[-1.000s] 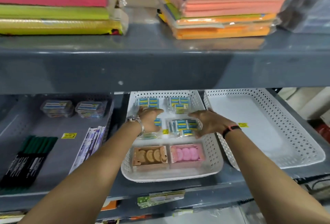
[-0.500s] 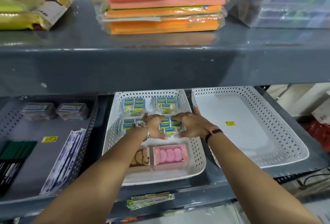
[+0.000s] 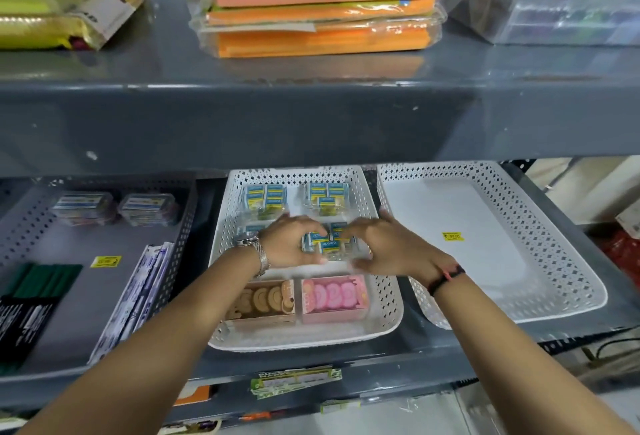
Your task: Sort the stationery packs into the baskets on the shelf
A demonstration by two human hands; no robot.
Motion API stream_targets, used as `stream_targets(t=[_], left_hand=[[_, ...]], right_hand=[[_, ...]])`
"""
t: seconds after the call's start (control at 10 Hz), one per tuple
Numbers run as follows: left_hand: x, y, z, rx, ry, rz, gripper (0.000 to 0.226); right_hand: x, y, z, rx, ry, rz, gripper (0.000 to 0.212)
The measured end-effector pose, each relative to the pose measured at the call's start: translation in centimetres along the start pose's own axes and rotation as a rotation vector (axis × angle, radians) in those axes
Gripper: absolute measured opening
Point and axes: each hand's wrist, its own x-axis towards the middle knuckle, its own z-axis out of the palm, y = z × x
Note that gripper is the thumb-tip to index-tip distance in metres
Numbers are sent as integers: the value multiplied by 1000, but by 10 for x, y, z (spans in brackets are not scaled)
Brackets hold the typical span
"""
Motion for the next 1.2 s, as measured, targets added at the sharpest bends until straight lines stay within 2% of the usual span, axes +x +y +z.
stream_targets(t=[0.1,0.2,0.3,0.6,0.9,1.0,1.1,1.2], left_hand=[[-15,8,2,18,-175,46,65],[-24,17,17,196,-341,39,77],[-23,20,25,209,-356,23,75],[-17,24,31,217,-337,14,57],[-17,24,32,215,-312,19,61],[-19,22,31,190,-352,2,77],[-22,19,22,110,-305,3,74],[-29,17,8,115,27,-37,55]], right_hand=[[-21,-11,8,-18,-154,-26,65],[-30,-23,27,-101,-215,-29,78],[-27,-26,34,-132,-192,-22,78],[-24,-21,44,-153,-100,-23,61],[-24,-19,42,-195,-115,-23,64],[-24,-23,42,-162,-151,-22,77],[-29,-20,34,-85,-142,-5,87],[-33,-15,16,-56,-3,-6,82]])
